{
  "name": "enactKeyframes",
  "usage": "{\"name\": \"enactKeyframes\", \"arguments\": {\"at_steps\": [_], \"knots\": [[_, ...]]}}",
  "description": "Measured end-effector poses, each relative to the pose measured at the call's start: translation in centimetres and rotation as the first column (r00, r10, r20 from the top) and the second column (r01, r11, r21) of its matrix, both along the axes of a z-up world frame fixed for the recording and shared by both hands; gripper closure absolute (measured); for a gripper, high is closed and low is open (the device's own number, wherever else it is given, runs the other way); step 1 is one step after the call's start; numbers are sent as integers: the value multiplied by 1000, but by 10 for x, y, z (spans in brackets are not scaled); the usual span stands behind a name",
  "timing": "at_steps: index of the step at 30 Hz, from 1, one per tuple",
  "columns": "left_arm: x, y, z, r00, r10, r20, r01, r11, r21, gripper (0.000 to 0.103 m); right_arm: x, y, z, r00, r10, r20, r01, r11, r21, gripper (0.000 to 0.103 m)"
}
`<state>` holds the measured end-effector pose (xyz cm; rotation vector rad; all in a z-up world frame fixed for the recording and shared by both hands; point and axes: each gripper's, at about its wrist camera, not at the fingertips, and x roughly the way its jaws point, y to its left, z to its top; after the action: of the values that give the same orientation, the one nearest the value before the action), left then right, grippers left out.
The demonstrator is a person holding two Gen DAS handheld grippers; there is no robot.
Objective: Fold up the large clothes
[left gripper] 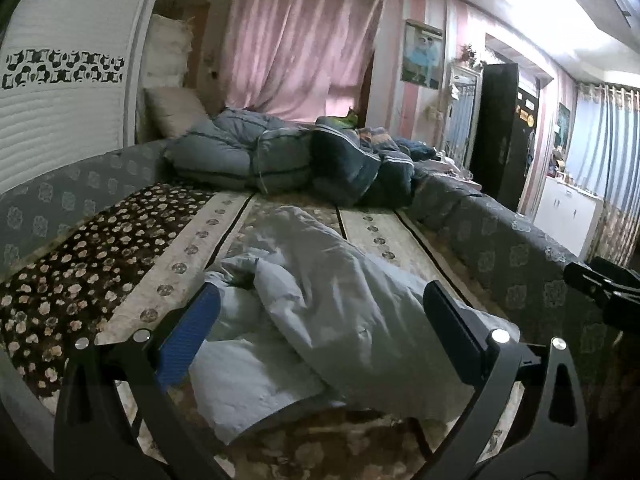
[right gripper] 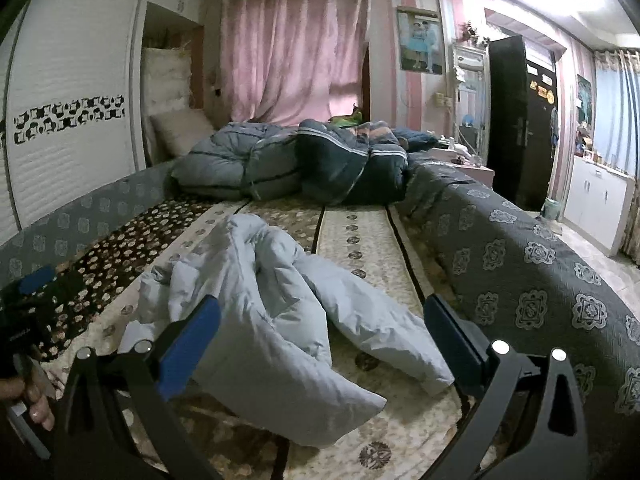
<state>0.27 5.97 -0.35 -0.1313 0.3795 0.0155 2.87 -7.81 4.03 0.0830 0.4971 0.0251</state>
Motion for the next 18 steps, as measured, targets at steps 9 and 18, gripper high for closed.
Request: {"name": "enactKeyframes", "arguments": {"at_steps": [9,18], "knots": [[2,-11,-1,1000,5,-19,-4,1000,30,3,-3,-1,3,1000,3,5,-3,1000,26,2],[0,-9,1,999,37,3,-37,999,34,3,-5,12,17,999,-13,48,10,997,77,2]]}}
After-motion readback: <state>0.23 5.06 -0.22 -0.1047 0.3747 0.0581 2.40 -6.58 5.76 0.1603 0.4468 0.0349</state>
